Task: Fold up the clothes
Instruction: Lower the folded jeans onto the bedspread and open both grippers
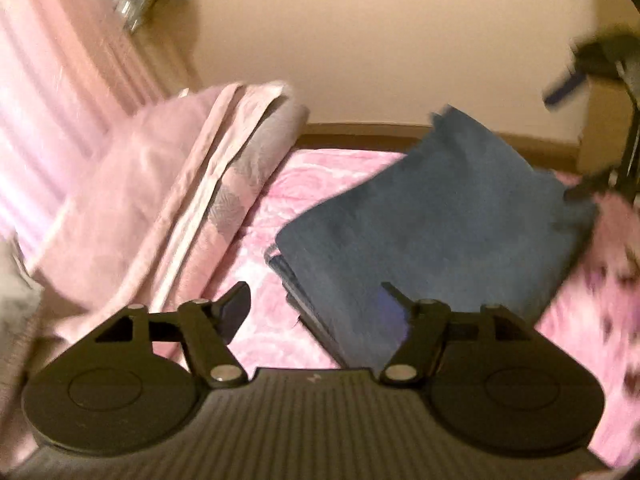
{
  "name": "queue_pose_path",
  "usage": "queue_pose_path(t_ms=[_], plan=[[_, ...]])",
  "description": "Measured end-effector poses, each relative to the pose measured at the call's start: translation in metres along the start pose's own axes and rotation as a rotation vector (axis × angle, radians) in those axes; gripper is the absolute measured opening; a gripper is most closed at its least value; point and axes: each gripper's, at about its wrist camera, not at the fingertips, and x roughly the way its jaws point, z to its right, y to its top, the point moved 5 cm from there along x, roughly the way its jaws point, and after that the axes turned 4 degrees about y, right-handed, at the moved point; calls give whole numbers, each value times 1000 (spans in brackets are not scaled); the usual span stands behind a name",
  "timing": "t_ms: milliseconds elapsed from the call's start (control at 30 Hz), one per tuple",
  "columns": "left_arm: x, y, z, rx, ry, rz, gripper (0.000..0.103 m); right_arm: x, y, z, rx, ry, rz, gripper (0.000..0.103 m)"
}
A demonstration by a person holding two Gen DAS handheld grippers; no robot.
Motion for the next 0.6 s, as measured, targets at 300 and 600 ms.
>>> queue_pose_path(t_ms=[300, 600], plan=[[90, 19, -17, -195, -75, -157, 14, 64, 42, 102, 384, 31, -67, 80], [128, 3, -23, -276, -96, -233, 15, 124, 21, 139, 480, 83, -152, 78]])
